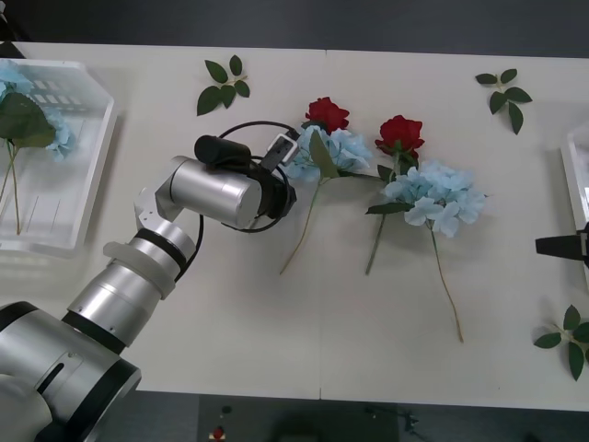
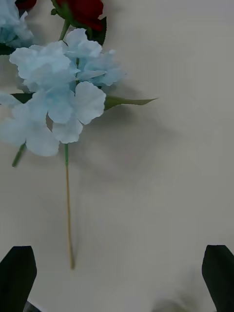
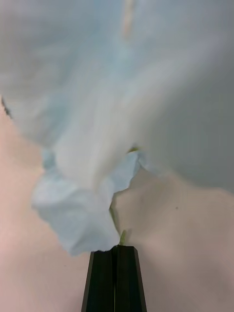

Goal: Put the red flowers into the right box and the blue flowers into the left box

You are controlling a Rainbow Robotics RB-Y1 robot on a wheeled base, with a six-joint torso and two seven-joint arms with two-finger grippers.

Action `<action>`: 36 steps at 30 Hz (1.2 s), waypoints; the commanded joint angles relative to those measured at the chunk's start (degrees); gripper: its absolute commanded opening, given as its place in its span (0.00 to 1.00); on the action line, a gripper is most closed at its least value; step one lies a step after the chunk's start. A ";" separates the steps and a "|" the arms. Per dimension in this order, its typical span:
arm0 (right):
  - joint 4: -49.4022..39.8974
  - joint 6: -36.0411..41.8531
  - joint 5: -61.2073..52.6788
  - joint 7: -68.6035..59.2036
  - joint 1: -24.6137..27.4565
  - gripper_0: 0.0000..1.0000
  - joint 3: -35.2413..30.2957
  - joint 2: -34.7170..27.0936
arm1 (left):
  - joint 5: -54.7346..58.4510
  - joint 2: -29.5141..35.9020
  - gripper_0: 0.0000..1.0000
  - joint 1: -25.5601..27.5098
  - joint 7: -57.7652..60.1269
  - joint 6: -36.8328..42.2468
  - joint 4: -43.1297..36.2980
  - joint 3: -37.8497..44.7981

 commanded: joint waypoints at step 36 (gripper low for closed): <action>9.52 -8.91 30.97 -20.18 -23.01 1.00 25.60 17.47 | 21.93 21.02 1.00 22.03 0.49 7.79 -36.01 6.28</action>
